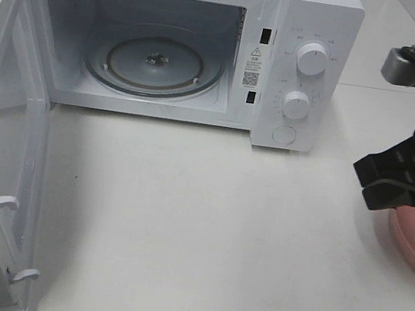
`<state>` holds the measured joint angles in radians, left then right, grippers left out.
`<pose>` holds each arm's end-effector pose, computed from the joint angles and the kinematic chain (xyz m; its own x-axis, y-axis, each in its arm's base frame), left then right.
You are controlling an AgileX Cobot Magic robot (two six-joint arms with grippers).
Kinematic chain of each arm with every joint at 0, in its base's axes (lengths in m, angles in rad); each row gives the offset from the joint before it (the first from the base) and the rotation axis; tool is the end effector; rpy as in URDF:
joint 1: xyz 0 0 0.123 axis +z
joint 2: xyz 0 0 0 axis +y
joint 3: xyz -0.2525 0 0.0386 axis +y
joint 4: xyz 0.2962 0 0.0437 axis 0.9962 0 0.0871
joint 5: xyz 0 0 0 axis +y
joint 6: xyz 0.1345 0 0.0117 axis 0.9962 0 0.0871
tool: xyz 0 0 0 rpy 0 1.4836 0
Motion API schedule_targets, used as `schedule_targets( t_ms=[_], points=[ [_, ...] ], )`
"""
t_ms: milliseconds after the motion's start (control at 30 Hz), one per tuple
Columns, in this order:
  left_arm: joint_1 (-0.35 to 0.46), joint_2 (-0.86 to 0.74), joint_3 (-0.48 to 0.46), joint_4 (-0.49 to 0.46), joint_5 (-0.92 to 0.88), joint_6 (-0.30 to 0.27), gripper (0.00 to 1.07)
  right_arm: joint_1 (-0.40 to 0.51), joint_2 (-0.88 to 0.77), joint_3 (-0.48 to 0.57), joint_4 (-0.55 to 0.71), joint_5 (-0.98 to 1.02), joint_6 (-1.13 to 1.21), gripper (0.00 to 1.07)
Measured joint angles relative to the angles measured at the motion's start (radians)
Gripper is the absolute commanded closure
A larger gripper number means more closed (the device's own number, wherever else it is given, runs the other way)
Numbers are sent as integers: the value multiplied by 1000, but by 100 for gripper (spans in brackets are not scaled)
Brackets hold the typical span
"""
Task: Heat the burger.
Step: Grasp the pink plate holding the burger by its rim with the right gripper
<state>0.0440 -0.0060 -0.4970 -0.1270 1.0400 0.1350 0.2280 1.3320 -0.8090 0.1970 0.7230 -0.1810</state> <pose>0.1073 -0.0100 0.2832 -0.4263 0.0513 -0.9031 0.0849 0.9963 0.0165 0.2990 0.0873 0.1452 -0.8794 -0.2371 -0.4129 -0.3044 0.9467 0.1048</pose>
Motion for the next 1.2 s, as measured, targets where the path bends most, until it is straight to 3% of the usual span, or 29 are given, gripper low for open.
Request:
schedule_targets(
  t_ms=[67,100,133,167,200,233,300,700,1200],
  points=[
    [0,0,0,0,0,0,7,-23,0,-7,-60,17,34,76],
    [0,0,0,0,0,0,7,-36,0,-8,-86,23,50,62],
    [0,0,0,0,0,0,7,-36,0,-8,-86,23,50,62],
    [0,0,0,0,0,0,7,-61,0,-9,-126,29,64,44],
    [0,0,0,0,0,0,7,-69,0,-9,-141,29,69,34],
    [0,0,0,0,0,0,7,-69,0,-9,-141,29,69,34],
    [0,0,0,0,0,0,7,-78,0,-9,-197,23,73,7],
    [0,0,0,0,0,0,7,-78,28,-10,-282,-26,143,6],
    [0,0,0,0,0,0,7,-78,235,-12,-336,-110,273,11]
  ],
)
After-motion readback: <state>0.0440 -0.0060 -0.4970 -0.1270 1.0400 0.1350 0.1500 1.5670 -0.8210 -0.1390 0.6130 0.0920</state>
